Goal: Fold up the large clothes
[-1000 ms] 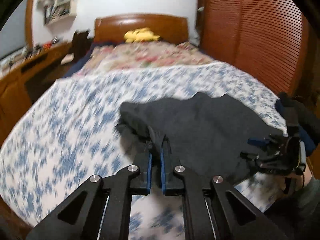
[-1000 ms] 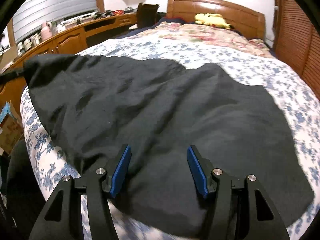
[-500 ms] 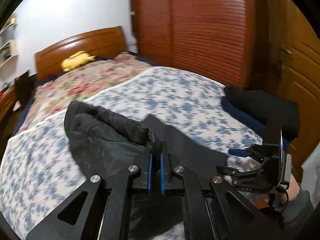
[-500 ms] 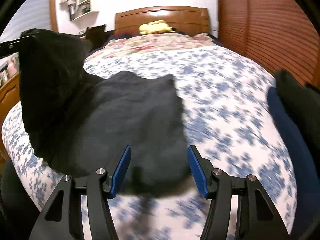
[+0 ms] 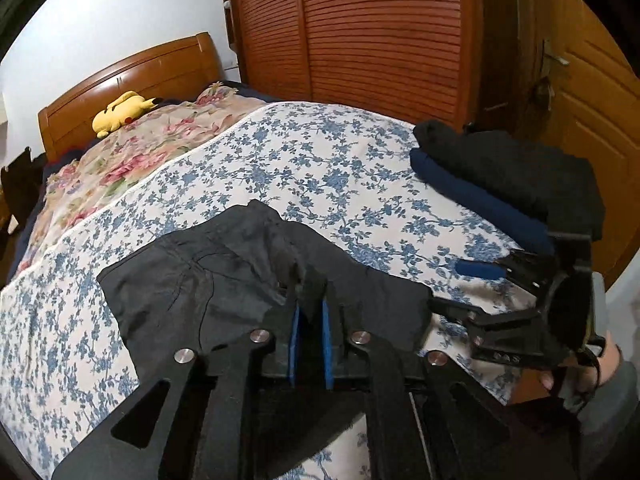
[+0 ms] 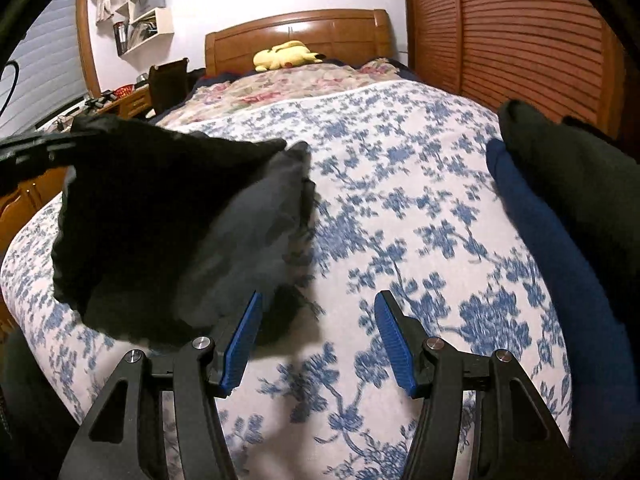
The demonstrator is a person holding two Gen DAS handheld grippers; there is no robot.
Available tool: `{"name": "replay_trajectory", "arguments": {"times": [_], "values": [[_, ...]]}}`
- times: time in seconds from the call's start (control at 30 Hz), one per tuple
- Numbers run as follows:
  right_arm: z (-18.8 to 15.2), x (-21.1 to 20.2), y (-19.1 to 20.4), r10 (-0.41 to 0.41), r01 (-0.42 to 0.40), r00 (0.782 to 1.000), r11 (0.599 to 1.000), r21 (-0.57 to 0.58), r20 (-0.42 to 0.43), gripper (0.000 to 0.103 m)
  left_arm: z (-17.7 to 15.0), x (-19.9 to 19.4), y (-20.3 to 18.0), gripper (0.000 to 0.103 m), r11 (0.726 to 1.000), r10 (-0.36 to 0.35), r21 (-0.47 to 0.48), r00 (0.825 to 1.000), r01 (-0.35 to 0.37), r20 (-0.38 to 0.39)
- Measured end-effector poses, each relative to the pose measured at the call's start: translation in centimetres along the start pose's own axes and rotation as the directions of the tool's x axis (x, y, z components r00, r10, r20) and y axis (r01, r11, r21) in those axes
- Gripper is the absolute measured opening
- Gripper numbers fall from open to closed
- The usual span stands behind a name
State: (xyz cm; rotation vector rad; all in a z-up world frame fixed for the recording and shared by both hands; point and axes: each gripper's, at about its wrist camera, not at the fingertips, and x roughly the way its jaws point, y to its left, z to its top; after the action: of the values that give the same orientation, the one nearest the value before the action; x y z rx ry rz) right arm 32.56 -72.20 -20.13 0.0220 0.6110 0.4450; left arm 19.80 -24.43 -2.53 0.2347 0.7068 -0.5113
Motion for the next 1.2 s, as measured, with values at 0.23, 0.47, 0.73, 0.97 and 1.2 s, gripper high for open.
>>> {"name": "replay_trajectory", "arguments": {"times": [0.23,0.47,0.73,0.97,1.2], "values": [[2.9,-1.3,1.0,0.075,-0.076,0.993,0.997,0.013,0.094,0.06,-1.4,-4.1,2.3,0.032,0.999,-0.004,-0.036,0.997,0.007,0.08],[4.6,-1.7,3.0,0.102,-0.097,0.984,0.995,-0.036,0.149,0.06,-4.6,-5.9,5.6,0.036,0.998,0.024,-0.065,0.996,-0.019,0.08],[5.4,-1.2,5.2,0.175,-0.161,0.967,0.983,-0.088,0.186,0.06,-8.4,-5.7,9.4,0.037,0.99,0.033,-0.135,0.998,-0.026,0.049],[5.5,4.8,5.9,0.217,-0.211,0.973,0.973,-0.092,0.072,0.06,-11.4,-4.7,11.3,0.037,0.983,0.042,-0.181,0.999,-0.039,0.009],[5.1,7.4,6.4,0.258,-0.258,0.966,0.96,-0.112,-0.017,0.028,-12.3,-4.7,11.7,0.037,0.98,0.038,-0.197,0.999,-0.037,0.002]]}}
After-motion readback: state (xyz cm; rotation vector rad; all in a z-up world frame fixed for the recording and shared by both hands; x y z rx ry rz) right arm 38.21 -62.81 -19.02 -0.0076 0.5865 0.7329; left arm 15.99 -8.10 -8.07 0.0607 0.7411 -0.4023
